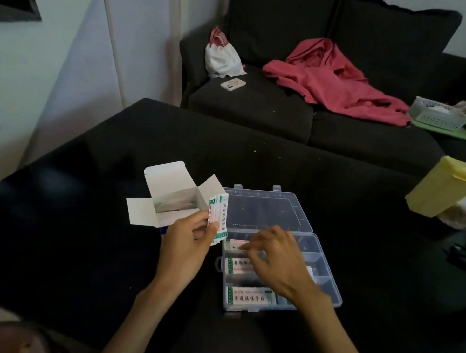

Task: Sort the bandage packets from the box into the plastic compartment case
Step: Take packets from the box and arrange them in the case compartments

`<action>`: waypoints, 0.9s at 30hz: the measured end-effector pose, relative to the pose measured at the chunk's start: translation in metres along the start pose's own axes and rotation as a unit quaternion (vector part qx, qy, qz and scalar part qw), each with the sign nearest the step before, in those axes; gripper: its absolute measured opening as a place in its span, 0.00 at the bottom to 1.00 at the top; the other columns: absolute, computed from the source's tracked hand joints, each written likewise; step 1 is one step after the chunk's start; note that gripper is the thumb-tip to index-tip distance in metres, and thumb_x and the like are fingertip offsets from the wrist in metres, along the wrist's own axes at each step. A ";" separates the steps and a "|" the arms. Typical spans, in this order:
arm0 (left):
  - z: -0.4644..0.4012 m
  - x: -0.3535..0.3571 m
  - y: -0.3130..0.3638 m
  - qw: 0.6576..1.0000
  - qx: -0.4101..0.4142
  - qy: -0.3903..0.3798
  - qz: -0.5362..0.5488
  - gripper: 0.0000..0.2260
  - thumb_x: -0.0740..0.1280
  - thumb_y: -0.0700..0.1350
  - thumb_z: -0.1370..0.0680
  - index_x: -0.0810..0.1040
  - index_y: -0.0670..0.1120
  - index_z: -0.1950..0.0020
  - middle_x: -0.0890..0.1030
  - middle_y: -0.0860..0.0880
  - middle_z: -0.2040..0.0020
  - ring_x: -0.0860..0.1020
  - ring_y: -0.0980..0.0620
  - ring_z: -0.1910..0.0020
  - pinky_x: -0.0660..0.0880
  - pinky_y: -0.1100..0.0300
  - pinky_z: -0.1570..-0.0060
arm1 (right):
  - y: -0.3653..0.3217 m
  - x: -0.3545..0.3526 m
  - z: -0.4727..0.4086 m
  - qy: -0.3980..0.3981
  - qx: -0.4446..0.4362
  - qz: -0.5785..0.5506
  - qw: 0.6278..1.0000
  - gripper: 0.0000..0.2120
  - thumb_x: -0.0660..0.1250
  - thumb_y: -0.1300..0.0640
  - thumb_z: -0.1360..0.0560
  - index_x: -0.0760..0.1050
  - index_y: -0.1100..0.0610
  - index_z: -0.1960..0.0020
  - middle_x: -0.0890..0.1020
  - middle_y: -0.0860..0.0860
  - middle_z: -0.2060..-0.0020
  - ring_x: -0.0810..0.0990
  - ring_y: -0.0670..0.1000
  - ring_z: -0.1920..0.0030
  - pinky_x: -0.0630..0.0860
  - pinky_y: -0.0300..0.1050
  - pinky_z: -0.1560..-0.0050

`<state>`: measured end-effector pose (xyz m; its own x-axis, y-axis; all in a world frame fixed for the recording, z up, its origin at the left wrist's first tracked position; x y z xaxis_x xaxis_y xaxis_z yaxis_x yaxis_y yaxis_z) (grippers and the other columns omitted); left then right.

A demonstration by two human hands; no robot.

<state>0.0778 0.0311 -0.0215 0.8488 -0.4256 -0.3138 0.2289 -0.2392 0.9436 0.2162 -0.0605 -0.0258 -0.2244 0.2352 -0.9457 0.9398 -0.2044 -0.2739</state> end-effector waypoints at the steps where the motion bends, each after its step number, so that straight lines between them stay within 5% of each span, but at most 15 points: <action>1: -0.001 0.002 0.002 1.000 -0.011 -0.007 0.018 0.10 0.66 0.42 0.23 0.79 0.49 0.42 0.80 0.57 0.48 0.80 0.63 0.54 0.77 0.70 0.58 | 0.001 0.000 0.000 -0.007 0.010 -0.016 1.000 0.28 0.43 0.41 0.28 0.80 0.47 0.48 0.79 0.42 0.48 0.66 0.41 0.50 0.57 0.38 0.51; 5: 0.003 0.017 0.009 0.987 -0.061 -0.060 0.137 0.10 0.66 0.39 0.22 0.78 0.51 0.44 0.83 0.53 0.51 0.83 0.59 0.55 0.78 0.67 0.62 | 0.004 0.005 0.003 -0.044 0.025 -0.034 0.998 0.33 0.38 0.38 0.29 0.80 0.48 0.48 0.77 0.42 0.48 0.65 0.40 0.49 0.59 0.39 0.48; 7: 0.006 0.024 0.009 0.978 -0.094 -0.083 0.166 0.09 0.66 0.39 0.22 0.78 0.50 0.45 0.84 0.51 0.53 0.83 0.58 0.56 0.79 0.65 0.62 | 0.009 -0.002 0.002 0.004 0.079 -0.120 0.990 0.29 0.42 0.37 0.23 0.79 0.47 0.50 0.78 0.41 0.51 0.69 0.40 0.49 0.65 0.40 0.46; 10: 0.007 0.031 0.005 0.977 -0.112 -0.121 0.137 0.07 0.67 0.42 0.23 0.77 0.47 0.46 0.85 0.50 0.56 0.83 0.58 0.60 0.78 0.66 0.66 | 0.022 -0.020 -0.002 0.077 0.187 -0.398 0.895 0.15 0.52 0.45 0.20 0.78 0.47 0.49 0.81 0.45 0.53 0.78 0.45 0.50 0.74 0.40 0.49; 12: 0.006 0.034 0.005 0.978 -0.104 -0.143 0.112 0.06 0.67 0.43 0.23 0.78 0.47 0.47 0.85 0.50 0.57 0.82 0.60 0.63 0.73 0.69 0.71 | 0.019 -0.024 -0.006 0.010 0.195 -0.495 0.847 0.12 0.57 0.49 0.21 0.76 0.49 0.44 0.82 0.48 0.52 0.81 0.47 0.52 0.77 0.40 0.53; 14: 0.006 0.035 0.008 0.981 -0.078 -0.150 0.097 0.05 0.67 0.42 0.23 0.80 0.48 0.48 0.84 0.51 0.58 0.81 0.63 0.66 0.70 0.72 0.73 | 0.011 -0.022 -0.009 -0.053 0.173 -0.506 0.844 0.11 0.61 0.52 0.22 0.74 0.48 0.40 0.83 0.46 0.53 0.82 0.44 0.53 0.78 0.39 0.54; 17: 0.003 0.032 0.012 0.989 -0.030 -0.120 0.078 0.05 0.68 0.44 0.25 0.80 0.51 0.51 0.83 0.55 0.60 0.81 0.62 0.65 0.71 0.71 0.72 | 0.009 -0.016 -0.013 -0.054 0.191 -0.493 0.847 0.09 0.65 0.56 0.24 0.75 0.51 0.44 0.84 0.47 0.56 0.83 0.44 0.55 0.77 0.34 0.59; 21: -0.002 0.026 0.010 0.997 -0.011 -0.010 0.071 0.06 0.72 0.47 0.28 0.81 0.53 0.52 0.83 0.56 0.58 0.82 0.61 0.60 0.78 0.67 0.63 | 0.015 0.000 -0.010 -0.019 0.267 -0.583 0.767 0.09 0.68 0.56 0.26 0.79 0.57 0.47 0.85 0.51 0.56 0.83 0.45 0.57 0.77 0.33 0.61; 27: -0.008 0.036 0.010 0.996 -0.019 0.028 0.079 0.05 0.71 0.49 0.27 0.80 0.55 0.52 0.84 0.57 0.57 0.82 0.61 0.56 0.79 0.61 0.54 | 0.012 -0.005 -0.014 0.059 0.248 -0.518 0.816 0.10 0.65 0.55 0.24 0.78 0.52 0.43 0.83 0.45 0.52 0.81 0.41 0.53 0.76 0.31 0.58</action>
<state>0.1143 0.0209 -0.0225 0.9010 -0.4048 -0.1560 0.1079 -0.1391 0.9844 0.2324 -0.0508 -0.0219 -0.7787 0.6103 -0.1456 0.0341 -0.1907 -0.9811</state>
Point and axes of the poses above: each hand's wrist, its own z-axis away from the middle knuckle, its own x-axis out of the palm, y = z × x, the point moved 7 cm from there along -z, towards the middle knuckle
